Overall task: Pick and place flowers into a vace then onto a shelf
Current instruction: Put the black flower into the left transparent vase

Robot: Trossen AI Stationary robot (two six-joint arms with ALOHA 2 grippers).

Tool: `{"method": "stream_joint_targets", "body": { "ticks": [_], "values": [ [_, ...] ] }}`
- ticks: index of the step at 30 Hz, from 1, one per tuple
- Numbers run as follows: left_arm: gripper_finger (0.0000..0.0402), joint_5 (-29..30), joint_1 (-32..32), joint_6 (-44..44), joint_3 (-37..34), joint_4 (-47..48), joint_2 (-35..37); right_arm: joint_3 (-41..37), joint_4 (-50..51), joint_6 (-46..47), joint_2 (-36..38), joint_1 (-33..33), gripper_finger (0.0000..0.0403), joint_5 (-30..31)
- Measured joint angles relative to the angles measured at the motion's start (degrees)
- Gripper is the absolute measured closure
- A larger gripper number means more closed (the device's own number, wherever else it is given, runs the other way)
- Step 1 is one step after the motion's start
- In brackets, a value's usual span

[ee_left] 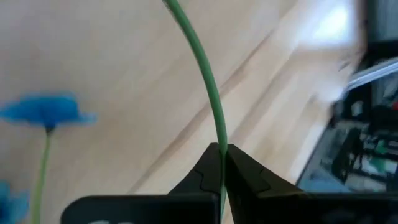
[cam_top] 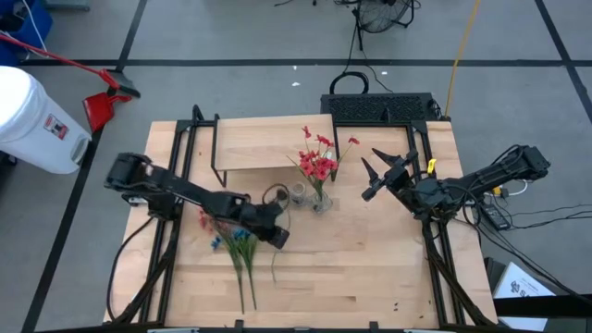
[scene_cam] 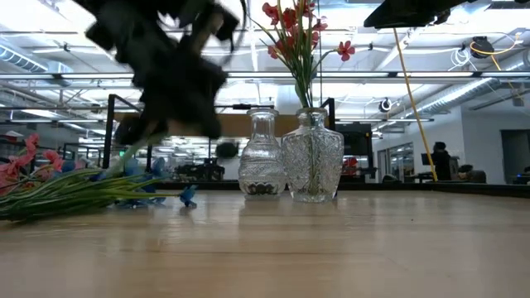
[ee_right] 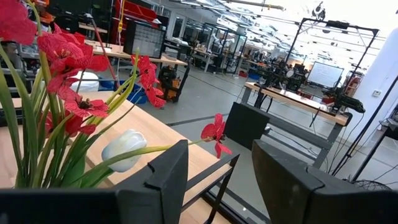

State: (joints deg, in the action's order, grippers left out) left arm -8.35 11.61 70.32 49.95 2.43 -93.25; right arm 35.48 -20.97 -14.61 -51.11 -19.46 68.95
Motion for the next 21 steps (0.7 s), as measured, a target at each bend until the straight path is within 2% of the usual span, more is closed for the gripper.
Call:
{"method": "stream_joint_targets", "body": {
  "ticks": [4, 7, 10, 13, 18, 21],
  "values": [
    [0.0393, 10.55, -0.02, -2.23, 0.02, 4.02, 8.89, 0.00, -0.18, 0.00, 0.00, 0.00, 0.0234, -0.01],
    [0.0394, 22.44, -0.03, -5.51, 0.02, 6.98, 15.46, 0.00, -0.16, 0.00, 0.00, 0.00, 0.0234, 0.02],
    [0.0389, 34.99, -0.60, -14.35, 0.11, 6.07, 21.16, 0.00, -0.16, 0.00, 0.00, 0.00, 0.0234, 0.00],
    [0.0394, 43.65, -2.14, -22.26, 0.11, 6.21, 25.04, 0.00, -0.16, 0.14, 0.00, 0.00, 0.0234, 0.02],
    [0.0388, 45.03, -7.67, -31.61, 0.11, 4.17, 27.63, 0.00, -0.16, 0.37, 0.00, 0.00, 0.0234, 0.02],
    [0.0389, 40.85, -10.67, -41.18, 0.09, -2.77, 27.54, 0.00, -0.16, 0.40, 0.00, 0.00, 0.0234, 0.02]
  ]
}}
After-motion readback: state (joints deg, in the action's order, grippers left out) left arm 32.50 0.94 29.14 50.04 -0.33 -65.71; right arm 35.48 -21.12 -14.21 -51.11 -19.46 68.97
